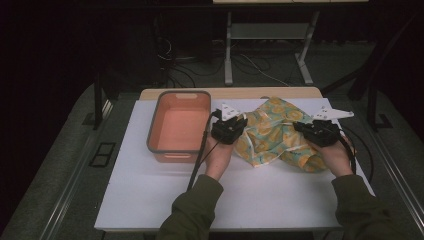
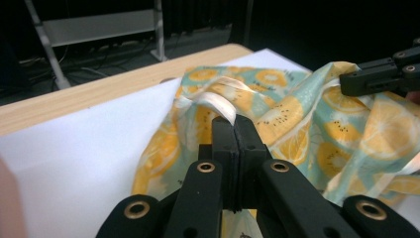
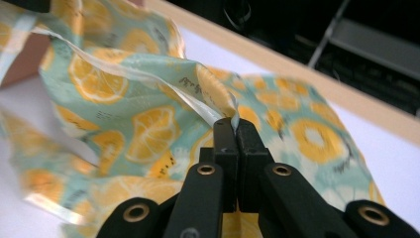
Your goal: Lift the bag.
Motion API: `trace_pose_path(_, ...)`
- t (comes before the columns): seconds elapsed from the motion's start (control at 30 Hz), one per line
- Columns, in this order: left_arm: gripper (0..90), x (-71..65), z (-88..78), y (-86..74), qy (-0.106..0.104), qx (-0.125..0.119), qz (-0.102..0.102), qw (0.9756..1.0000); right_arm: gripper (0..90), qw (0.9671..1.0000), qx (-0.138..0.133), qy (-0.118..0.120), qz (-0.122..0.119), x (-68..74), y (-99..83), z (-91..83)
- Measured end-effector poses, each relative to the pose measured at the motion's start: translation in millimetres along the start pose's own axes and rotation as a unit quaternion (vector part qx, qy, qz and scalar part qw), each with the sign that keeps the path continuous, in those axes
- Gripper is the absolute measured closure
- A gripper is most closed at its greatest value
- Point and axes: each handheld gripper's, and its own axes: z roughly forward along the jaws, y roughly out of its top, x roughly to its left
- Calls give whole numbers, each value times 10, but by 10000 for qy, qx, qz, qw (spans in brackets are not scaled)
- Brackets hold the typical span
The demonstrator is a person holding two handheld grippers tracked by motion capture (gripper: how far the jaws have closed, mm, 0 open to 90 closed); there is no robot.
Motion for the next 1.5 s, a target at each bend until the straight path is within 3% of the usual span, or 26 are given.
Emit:
trace_pose_path(0.13, 889, -13, 256, -52, 176, 264, 111, 9994, 889, 9994, 240, -40, 233, -126, -105, 161)
trace_pose_path(0.33, 887, 109, 536, -215, 277, 688, 47, 9972, 888, 9976, 520, -4, 460, -213, -217, 379)
trace_pose_path(0.5, 882, 208, 644, -336, 302, 985, -55, 9947, 884, 9962, 721, 56, 484, -195, -261, 495)
trace_pose_path(0.6, 849, 213, 617, -317, 191, 952, -160, 9951, 860, 9959, 747, 99, 504, -182, -256, 498)
trace_pose_path(0.8, 575, 156, 397, -188, -49, 789, -267, 9965, 536, 9938, 412, 534, 881, -192, -154, 313)
trace_pose_path(0.87, 510, 140, 281, -144, -164, 671, -290, 9972, 477, 9932, 315, 699, 877, -154, -85, 219)
trace_pose_path(1.0, 398, 98, 61, -75, -330, 529, -138, 9980, 361, 9924, 115, 931, 798, -67, 28, 56)
trace_pose_path(1.1, 321, 72, -101, -44, -441, 482, -30, 9979, 305, 9929, 34, 977, 673, 0, 84, -44)
trace_pose_path(1.33, 216, 91, -515, -109, -614, 466, 257, 9967, 245, 9907, -150, 1279, 432, 206, 138, -239)
trace_pose_path(1.5, 189, 179, -839, -190, -738, 418, 358, 9958, 230, 9863, -259, 1602, 300, 403, 119, -362)
